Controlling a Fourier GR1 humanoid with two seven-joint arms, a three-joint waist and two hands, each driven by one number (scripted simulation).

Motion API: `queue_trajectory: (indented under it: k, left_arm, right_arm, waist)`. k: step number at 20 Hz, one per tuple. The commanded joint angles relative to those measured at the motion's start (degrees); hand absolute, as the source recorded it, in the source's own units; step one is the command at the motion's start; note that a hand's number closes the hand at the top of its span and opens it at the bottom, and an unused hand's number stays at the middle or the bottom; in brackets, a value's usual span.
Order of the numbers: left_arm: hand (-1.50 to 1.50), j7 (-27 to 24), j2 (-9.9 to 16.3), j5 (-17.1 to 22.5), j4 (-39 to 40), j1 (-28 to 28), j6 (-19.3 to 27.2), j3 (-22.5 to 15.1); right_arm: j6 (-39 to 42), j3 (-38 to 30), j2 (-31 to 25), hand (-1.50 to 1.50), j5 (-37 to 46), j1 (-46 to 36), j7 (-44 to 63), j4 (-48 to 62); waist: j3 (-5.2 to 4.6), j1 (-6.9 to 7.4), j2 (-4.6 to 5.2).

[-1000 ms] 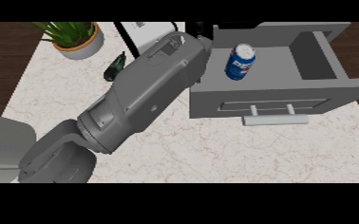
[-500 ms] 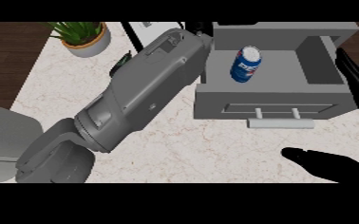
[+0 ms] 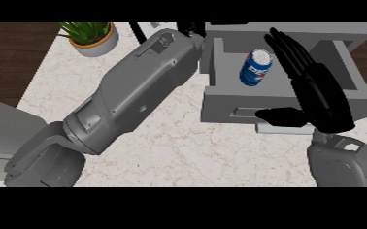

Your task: Pick up the can, place it into the drawer and close the drawer

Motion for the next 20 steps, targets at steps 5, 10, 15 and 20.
queue_trajectory:
  k: [5, 10, 15, 20]
  left_arm:
    - [-1.50, 4.5, 3.9, -2.5, -4.4, 0.2, 2.0, -0.3]
    - [-1.50, 7.5, 9.0, -3.9, -9.0, 2.9, 1.8, 0.4]
    - [-1.50, 10.4, 13.5, -5.7, -16.5, 7.8, 1.1, -0.6]
    - [-1.50, 12.4, 16.5, -6.2, -18.5, 8.1, -0.3, 0.9]
  right_arm:
    - [-10.5, 2.6, -1.6, -1.50, 12.3, -10.3, -3.3, 23.8]
    - [-17.0, 0.9, 0.3, -1.50, 14.9, -16.0, -2.6, 36.8]
    - [-23.6, -0.3, 0.3, -1.50, 18.2, -20.2, -2.8, 48.3]
    - [-33.4, -2.9, 0.3, -1.50, 19.9, -24.6, -4.5, 60.3]
  waist:
    - [0.06, 0.66, 0.17]
    - [0.05, 0.44, 0.10]
    - [0.04, 0.94, -0.08]
    - [0.09, 1.36, 0.49]
